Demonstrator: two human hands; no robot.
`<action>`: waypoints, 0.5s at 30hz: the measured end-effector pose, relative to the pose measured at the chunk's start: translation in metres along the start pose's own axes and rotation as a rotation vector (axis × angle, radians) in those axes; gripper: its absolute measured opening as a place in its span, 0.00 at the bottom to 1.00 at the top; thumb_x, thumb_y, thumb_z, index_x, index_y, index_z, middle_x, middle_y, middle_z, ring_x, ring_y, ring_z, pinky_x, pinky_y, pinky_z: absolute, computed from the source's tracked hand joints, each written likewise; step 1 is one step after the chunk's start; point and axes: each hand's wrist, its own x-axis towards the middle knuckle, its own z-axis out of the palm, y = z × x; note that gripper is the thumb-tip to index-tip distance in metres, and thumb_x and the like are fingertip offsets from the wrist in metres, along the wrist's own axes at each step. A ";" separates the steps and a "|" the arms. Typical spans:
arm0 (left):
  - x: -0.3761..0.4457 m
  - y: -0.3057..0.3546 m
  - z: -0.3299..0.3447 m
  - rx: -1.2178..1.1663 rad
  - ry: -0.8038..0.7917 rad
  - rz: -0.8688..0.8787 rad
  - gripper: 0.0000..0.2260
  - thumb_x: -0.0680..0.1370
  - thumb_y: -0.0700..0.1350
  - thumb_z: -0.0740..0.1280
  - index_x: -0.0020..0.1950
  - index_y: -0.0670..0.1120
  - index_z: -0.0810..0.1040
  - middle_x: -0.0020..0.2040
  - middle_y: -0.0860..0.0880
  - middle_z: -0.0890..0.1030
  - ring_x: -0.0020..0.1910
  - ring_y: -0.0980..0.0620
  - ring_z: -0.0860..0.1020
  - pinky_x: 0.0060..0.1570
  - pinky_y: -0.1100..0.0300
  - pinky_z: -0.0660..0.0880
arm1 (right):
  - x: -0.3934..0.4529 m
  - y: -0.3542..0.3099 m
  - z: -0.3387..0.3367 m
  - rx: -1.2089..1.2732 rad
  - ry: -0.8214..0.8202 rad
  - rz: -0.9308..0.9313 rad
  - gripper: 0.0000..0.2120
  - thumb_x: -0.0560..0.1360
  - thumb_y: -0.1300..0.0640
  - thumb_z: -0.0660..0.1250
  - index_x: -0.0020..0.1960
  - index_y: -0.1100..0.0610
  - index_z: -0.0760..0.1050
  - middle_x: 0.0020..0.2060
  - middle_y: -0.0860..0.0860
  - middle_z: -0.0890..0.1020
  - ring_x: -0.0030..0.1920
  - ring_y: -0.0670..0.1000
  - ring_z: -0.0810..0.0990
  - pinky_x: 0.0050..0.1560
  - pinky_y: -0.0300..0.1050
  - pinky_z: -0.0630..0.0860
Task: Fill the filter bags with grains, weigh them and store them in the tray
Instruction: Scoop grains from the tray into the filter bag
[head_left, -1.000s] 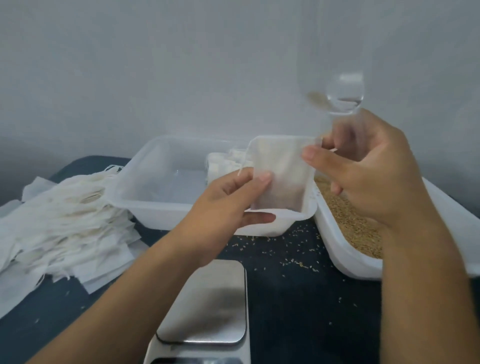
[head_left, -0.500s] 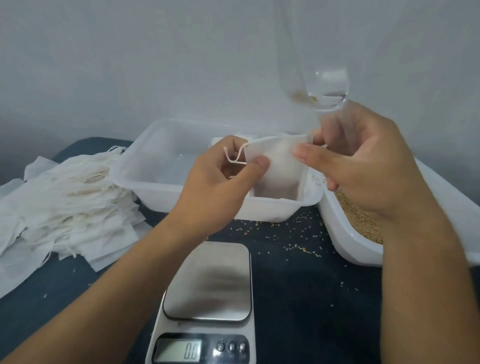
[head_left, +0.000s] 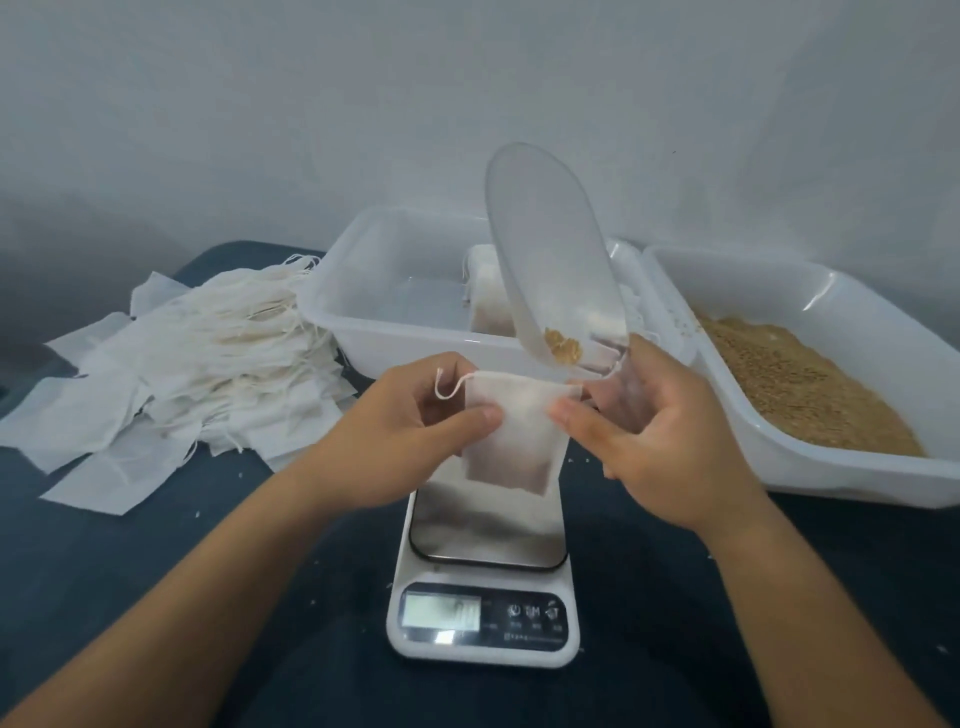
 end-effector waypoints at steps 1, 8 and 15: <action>-0.002 -0.003 -0.001 -0.007 0.003 -0.003 0.11 0.73 0.52 0.74 0.45 0.46 0.79 0.38 0.50 0.81 0.39 0.52 0.80 0.43 0.57 0.78 | -0.001 0.002 0.003 0.015 0.004 0.005 0.26 0.74 0.51 0.75 0.56 0.72 0.70 0.40 0.67 0.79 0.35 0.60 0.75 0.33 0.40 0.76; -0.011 -0.014 -0.002 -0.079 0.010 -0.014 0.13 0.74 0.53 0.73 0.47 0.44 0.78 0.41 0.47 0.80 0.41 0.50 0.79 0.46 0.48 0.80 | -0.009 0.005 0.013 0.080 0.037 0.034 0.25 0.74 0.49 0.75 0.53 0.69 0.70 0.36 0.67 0.76 0.32 0.64 0.74 0.27 0.48 0.74; -0.010 -0.007 0.013 -0.193 -0.191 -0.042 0.26 0.73 0.45 0.77 0.68 0.50 0.73 0.58 0.48 0.84 0.59 0.48 0.83 0.56 0.57 0.78 | 0.002 -0.012 0.005 0.091 0.079 0.007 0.18 0.72 0.53 0.77 0.40 0.58 0.68 0.40 0.66 0.79 0.25 0.47 0.74 0.27 0.37 0.73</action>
